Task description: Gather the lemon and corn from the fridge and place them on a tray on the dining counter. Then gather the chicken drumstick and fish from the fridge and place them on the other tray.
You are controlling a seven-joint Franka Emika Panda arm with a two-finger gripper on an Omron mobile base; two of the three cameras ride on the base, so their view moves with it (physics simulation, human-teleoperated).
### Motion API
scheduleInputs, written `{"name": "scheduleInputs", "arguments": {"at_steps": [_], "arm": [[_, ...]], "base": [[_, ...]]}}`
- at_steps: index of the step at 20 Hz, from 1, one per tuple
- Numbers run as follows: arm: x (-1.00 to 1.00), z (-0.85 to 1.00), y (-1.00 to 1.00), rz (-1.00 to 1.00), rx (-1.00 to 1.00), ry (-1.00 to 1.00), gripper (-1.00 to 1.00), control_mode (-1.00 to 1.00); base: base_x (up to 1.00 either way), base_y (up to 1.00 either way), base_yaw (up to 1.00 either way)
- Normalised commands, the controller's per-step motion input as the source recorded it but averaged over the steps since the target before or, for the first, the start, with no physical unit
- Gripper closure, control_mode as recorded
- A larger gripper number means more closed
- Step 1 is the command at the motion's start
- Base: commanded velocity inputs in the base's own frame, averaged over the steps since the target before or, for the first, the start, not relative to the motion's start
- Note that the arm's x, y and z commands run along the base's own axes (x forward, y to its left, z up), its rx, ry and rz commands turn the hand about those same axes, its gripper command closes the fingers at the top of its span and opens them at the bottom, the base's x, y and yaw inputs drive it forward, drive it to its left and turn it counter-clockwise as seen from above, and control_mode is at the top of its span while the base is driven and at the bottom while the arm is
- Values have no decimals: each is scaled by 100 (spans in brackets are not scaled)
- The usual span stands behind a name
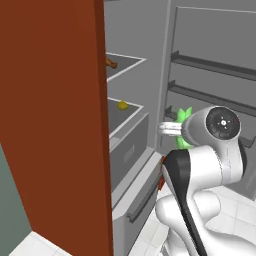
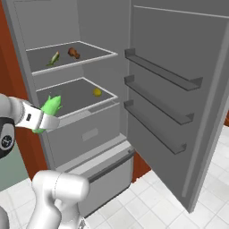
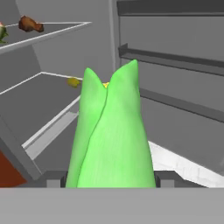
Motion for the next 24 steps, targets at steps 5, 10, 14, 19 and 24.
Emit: {"name": "scheduleInputs", "arguments": {"at_steps": [5, 10, 14, 19, 24], "arm": [[0, 0, 0, 0, 0, 0, 100, 100], [0, 0, 0, 0, 0, 0, 100, 100], [0, 0, 0, 0, 0, 0, 100, 100], [0, 0, 0, 0, 0, 0, 100, 100], [0, 0, 0, 0, 0, 0, 100, 100]], "base": [[-90, -27, -15], [-100, -24, -23], [-99, -25, -28], [-92, -24, -30], [-84, -21, -31]]}}
